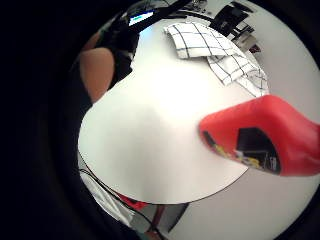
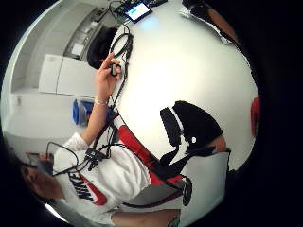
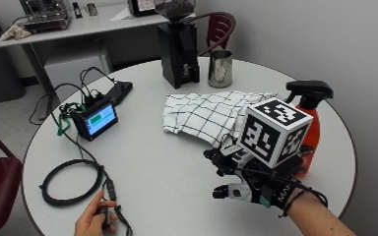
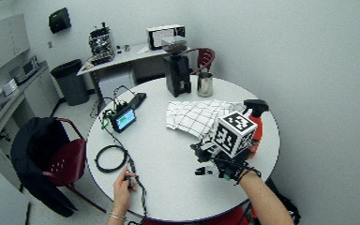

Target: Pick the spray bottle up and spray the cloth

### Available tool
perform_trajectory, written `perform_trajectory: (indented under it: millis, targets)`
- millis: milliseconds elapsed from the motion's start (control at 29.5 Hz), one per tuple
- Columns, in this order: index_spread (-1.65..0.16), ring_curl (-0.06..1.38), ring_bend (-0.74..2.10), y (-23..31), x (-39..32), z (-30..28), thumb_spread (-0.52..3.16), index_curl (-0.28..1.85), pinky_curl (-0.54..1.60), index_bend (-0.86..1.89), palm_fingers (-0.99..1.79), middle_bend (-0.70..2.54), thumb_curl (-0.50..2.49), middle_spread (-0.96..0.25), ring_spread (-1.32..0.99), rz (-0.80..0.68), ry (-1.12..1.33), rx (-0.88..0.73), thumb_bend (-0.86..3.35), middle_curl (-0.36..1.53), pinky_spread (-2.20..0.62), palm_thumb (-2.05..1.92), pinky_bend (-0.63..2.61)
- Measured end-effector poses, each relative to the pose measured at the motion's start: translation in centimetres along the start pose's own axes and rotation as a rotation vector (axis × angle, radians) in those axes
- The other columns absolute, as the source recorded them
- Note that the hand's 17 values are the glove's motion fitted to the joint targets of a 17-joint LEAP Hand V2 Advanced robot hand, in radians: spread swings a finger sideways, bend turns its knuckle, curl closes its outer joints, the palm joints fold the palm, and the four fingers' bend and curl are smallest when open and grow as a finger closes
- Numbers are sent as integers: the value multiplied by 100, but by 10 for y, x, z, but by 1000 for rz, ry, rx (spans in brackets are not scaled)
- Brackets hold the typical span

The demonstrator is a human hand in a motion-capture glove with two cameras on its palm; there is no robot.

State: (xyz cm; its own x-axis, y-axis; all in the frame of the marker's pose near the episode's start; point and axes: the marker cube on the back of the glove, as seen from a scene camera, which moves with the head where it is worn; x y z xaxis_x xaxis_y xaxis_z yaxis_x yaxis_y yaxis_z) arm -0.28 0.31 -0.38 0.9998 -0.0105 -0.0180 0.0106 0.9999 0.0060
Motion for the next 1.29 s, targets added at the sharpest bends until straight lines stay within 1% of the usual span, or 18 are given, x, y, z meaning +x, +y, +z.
perform_trajectory:
  millis: [305,542,678,779,881,949,1152,1220,1287]
  targets:
    - [-38,26,37,6,0,-3,113,19,29,12,55,27,22,-3,2,-1,-5,24,21,29,18,61,49]
    - [-38,28,36,18,-1,-13,116,20,31,12,55,27,24,-3,2,4,-17,83,17,31,18,62,49]
    - [-38,28,35,19,-9,-24,117,20,31,12,55,26,25,-3,2,-25,-92,178,15,32,18,63,48]
    - [-37,29,35,15,-13,-37,117,21,32,12,56,27,26,-3,2,-86,-178,297,13,33,18,64,48]
    - [-37,29,36,18,-3,-53,118,21,32,13,57,26,26,-3,2,-131,-251,427,12,33,17,65,47]
    - [-37,30,37,25,8,-63,118,21,32,12,59,26,27,-3,2,-100,-292,488,11,33,17,66,46]
    - [-36,31,40,42,56,-79,118,21,32,12,69,28,28,-4,1,81,-359,619,8,35,14,68,45]
    - [-35,32,43,42,75,-77,117,21,32,11,75,29,28,-4,0,158,-445,662,8,35,13,69,43]
    - [-35,33,44,33,95,-65,116,21,32,10,76,29,29,-5,-1,228,-579,660,7,36,12,70,43]
